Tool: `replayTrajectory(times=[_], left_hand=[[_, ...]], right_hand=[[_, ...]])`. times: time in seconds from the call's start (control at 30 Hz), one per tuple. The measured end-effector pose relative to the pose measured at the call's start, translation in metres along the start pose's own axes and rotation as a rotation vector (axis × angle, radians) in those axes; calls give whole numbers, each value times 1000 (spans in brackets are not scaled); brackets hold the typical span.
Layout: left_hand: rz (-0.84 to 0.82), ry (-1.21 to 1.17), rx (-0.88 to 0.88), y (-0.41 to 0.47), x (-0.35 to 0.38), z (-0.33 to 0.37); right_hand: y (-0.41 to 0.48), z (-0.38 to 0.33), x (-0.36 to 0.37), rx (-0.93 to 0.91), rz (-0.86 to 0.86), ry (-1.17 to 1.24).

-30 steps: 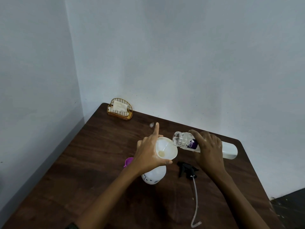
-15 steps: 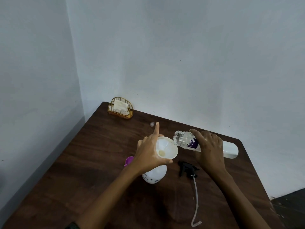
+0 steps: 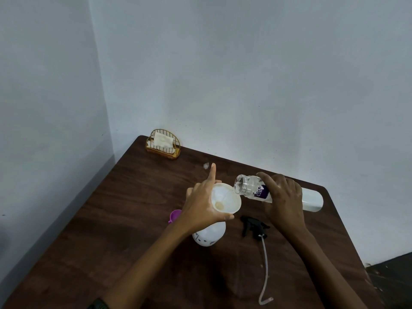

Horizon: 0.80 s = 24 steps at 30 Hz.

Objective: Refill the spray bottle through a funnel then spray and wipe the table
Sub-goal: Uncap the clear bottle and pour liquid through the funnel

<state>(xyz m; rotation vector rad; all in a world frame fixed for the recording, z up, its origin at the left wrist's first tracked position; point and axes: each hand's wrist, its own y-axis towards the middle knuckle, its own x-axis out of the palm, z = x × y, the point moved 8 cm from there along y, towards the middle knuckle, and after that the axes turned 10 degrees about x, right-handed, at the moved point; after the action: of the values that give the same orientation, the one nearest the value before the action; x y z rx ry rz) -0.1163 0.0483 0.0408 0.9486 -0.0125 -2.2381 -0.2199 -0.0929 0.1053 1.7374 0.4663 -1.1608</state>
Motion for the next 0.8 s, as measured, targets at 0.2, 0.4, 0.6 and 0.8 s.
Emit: replayTrajectory(times=[0.2, 0.4, 0.6, 0.8], left_hand=[[-7, -4, 7, 0, 1, -1], [-4, -10, 5, 1, 1, 0], [-2, -9, 8, 0, 1, -2], [-5, -11, 12, -1, 1, -1]], right_hand=[[0, -1, 0, 2, -1, -7], [1, -1, -2, -9, 9, -9], [2, -2, -3, -14, 22, -8], [2, -2, -6, -24, 42, -20]])
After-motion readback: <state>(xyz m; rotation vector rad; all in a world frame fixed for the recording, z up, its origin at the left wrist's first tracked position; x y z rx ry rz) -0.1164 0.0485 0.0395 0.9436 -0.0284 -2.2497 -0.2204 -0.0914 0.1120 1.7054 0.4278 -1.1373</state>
